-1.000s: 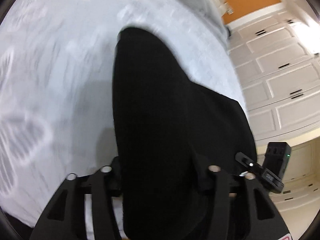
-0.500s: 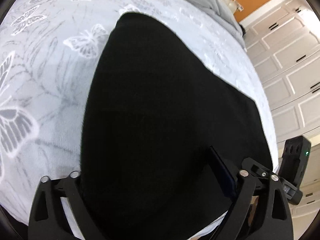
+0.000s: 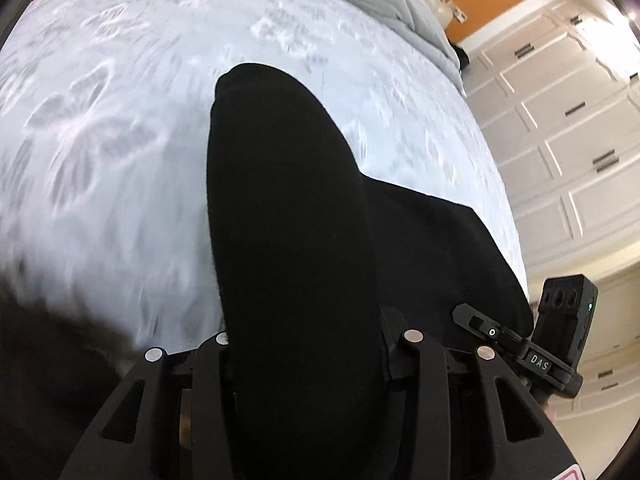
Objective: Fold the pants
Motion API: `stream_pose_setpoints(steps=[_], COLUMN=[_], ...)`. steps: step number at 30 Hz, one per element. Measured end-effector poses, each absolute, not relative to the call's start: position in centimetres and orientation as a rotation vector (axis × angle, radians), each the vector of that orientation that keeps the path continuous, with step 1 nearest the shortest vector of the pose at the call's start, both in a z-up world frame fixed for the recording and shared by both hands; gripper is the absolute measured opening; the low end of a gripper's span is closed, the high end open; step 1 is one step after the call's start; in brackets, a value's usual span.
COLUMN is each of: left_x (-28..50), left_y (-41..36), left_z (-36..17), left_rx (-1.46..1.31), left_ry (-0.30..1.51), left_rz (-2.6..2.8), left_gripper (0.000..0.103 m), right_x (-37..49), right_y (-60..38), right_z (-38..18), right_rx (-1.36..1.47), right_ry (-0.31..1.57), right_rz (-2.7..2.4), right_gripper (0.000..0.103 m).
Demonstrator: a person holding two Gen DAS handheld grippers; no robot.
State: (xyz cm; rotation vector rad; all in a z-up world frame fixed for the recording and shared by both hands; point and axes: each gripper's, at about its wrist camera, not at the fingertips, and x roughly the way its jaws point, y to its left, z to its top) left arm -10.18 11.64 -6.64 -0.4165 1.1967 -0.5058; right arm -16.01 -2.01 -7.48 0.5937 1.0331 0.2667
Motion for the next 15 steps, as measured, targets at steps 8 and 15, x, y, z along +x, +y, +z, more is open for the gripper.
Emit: stream_pose_setpoints(steps=[8, 15], left_x=[-13.4, -12.6], left_y=[11.4, 11.3], left_z=[0.8, 12.8], left_rx=[-0.320, -0.215], left_ry=[1.035, 0.680], left_rz=[-0.572, -0.630], left_gripper=[0.036, 0.036], right_x=[-15.4, -13.2], right_y=[-0.2, -1.1], right_z=[0.9, 12.4], right_rx=[0.459, 0.311], right_ry=[0.873, 0.575], right_rz=[0.301, 0.326], right_gripper=[0.041, 0.041])
